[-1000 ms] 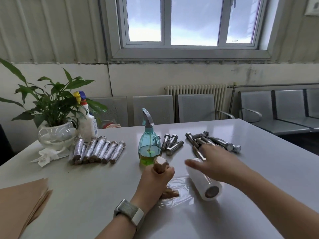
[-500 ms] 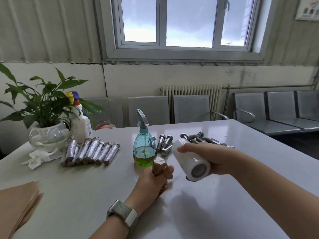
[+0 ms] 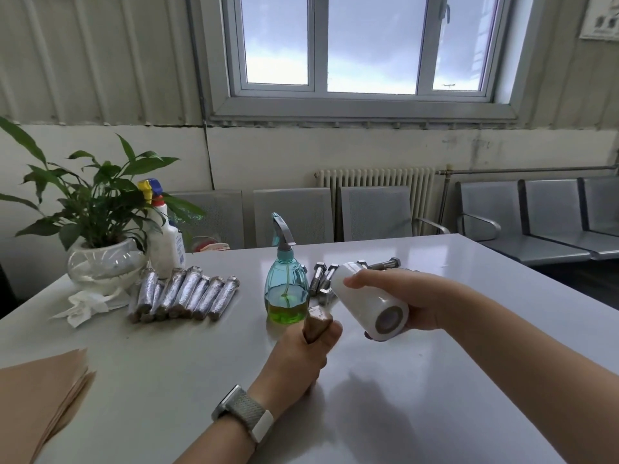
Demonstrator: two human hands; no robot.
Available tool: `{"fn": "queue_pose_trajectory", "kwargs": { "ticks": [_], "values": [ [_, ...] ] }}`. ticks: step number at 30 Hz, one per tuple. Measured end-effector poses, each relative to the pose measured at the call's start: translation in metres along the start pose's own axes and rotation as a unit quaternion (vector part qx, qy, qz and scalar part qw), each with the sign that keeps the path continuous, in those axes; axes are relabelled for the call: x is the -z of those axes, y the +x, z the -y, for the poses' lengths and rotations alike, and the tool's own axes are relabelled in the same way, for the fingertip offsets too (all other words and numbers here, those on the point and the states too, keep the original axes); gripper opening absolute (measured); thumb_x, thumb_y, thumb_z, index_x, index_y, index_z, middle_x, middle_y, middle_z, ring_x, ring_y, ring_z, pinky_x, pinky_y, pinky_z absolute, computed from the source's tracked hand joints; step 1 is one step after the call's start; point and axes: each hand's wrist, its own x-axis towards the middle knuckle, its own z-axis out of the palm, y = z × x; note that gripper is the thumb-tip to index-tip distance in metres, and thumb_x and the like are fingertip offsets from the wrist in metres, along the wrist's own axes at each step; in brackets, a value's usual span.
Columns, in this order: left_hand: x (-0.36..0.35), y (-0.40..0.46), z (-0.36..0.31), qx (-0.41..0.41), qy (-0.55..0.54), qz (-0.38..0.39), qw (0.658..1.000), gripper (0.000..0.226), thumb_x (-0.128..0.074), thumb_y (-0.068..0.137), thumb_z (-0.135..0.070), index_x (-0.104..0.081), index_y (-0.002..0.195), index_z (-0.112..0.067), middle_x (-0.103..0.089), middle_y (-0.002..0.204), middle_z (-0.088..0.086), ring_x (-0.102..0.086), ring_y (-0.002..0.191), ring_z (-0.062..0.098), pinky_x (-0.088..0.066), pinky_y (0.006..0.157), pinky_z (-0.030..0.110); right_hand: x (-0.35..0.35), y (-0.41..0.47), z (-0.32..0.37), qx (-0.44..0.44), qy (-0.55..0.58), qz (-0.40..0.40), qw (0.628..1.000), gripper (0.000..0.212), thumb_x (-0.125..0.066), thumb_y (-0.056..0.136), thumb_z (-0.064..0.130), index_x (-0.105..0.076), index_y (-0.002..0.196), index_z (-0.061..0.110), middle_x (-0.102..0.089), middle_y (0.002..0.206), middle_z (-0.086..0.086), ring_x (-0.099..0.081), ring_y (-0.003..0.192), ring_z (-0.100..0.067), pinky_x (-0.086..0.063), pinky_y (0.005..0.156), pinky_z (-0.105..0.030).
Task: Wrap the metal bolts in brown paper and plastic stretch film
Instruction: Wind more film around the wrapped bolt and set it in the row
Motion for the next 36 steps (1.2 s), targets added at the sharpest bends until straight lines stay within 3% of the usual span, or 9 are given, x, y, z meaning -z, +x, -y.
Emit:
{"fn": "queue_pose_trajectory", "kwargs": {
  "ticks": [4,8,12,15,18,25,30,32,36],
  "values": [
    [0.025,-0.014,-0.007,0.007,-0.030,0.059,0.998,0.049,-0.054,0.065,-0.082,-0.047,0.066,-0.033,-0.034,0.052,-0.006,-0.023,0.040,0.009,-0.023,0.036,0.018,-0.005,-0.002,0.003,0.006,0.010,0.018,1.000,0.054,-0.083,0.066,0.042,-0.061,0.105,0.011,-0.071,0.077,-0.012,-0.067,0.072,-0.029,-0.054,0.091,-0.050],
    [0.044,-0.029,-0.011,0.056,-0.108,0.063,0.991,0.017,-0.045,0.079,-0.052,-0.052,0.088,-0.039,-0.039,0.055,-0.002,-0.024,0.040,0.010,-0.022,0.037,0.015,-0.017,-0.004,0.011,0.012,0.000,0.051,0.999,0.069,-0.085,0.046,0.044,-0.062,0.102,0.011,-0.068,0.076,-0.011,-0.067,0.065,-0.022,-0.059,0.075,-0.038],
    [0.050,-0.042,-0.007,0.046,-0.118,0.075,0.989,0.032,-0.037,0.091,-0.034,-0.047,0.114,-0.055,-0.042,0.068,0.002,-0.032,0.049,0.009,-0.026,0.040,0.018,-0.025,-0.004,0.015,0.028,-0.034,0.073,0.996,0.077,-0.082,0.044,0.048,-0.059,0.108,0.011,-0.064,0.092,-0.014,-0.064,0.075,-0.023,-0.057,0.073,-0.036],
    [0.051,-0.045,-0.008,0.032,-0.100,0.113,0.988,0.023,-0.042,0.096,-0.033,-0.061,0.105,-0.041,-0.040,0.076,0.008,-0.035,0.059,0.015,-0.028,0.048,0.024,-0.028,-0.003,0.018,0.050,-0.067,0.090,0.992,0.072,-0.079,0.053,0.049,-0.058,0.111,0.013,-0.065,0.100,-0.015,-0.064,0.077,-0.021,-0.055,0.069,-0.033],
    [0.051,-0.047,-0.007,0.041,-0.129,0.137,0.981,0.019,-0.044,0.100,-0.024,-0.055,0.115,-0.019,-0.038,0.077,0.010,-0.038,0.062,0.018,-0.035,0.051,0.024,-0.031,-0.003,0.021,0.078,-0.105,0.111,0.985,0.066,-0.081,0.063,0.048,-0.056,0.116,0.018,-0.068,0.109,-0.015,-0.068,0.089,-0.021,-0.055,0.067,-0.030],
    [0.054,-0.049,-0.006,0.070,-0.132,0.147,0.978,0.028,-0.050,0.087,-0.049,-0.054,0.112,-0.037,-0.047,0.066,-0.005,-0.038,0.045,0.016,-0.031,0.042,0.020,-0.044,-0.008,0.029,0.111,-0.140,0.115,0.977,0.068,-0.082,0.065,0.051,-0.054,0.120,0.022,-0.068,0.105,-0.007,-0.069,0.087,-0.018,-0.056,0.069,-0.027],
    [0.053,-0.044,0.002,0.064,-0.117,0.086,0.987,0.022,-0.050,0.095,-0.043,-0.048,0.101,-0.022,-0.047,0.063,-0.007,-0.030,0.044,0.012,-0.021,0.041,0.017,-0.056,-0.015,0.034,0.117,-0.167,0.076,0.976,0.047,-0.072,0.080,0.036,-0.050,0.121,0.028,-0.063,0.106,-0.004,-0.065,0.090,-0.019,-0.058,0.076,-0.031],
    [0.050,-0.042,0.004,0.037,-0.114,0.062,0.991,0.014,-0.050,0.097,-0.036,-0.050,0.099,-0.022,-0.055,0.066,-0.005,-0.036,0.043,0.011,-0.026,0.039,0.018,-0.065,-0.023,0.036,0.161,-0.239,0.036,0.957,0.045,-0.072,0.076,0.037,-0.050,0.114,0.032,-0.062,0.100,0.003,-0.063,0.085,-0.013,-0.057,0.068,-0.025],
    [0.050,-0.042,0.004,0.074,-0.210,0.070,0.972,0.017,-0.064,0.088,-0.029,-0.055,0.097,-0.019,-0.057,0.072,0.004,-0.041,0.049,0.016,-0.032,0.038,0.020,-0.087,-0.036,0.028,0.303,-0.440,-0.090,0.840,0.064,-0.076,0.055,0.056,-0.048,0.110,0.036,-0.052,0.099,0.015,-0.055,0.085,-0.009,-0.051,0.072,-0.029]
  ]
}}
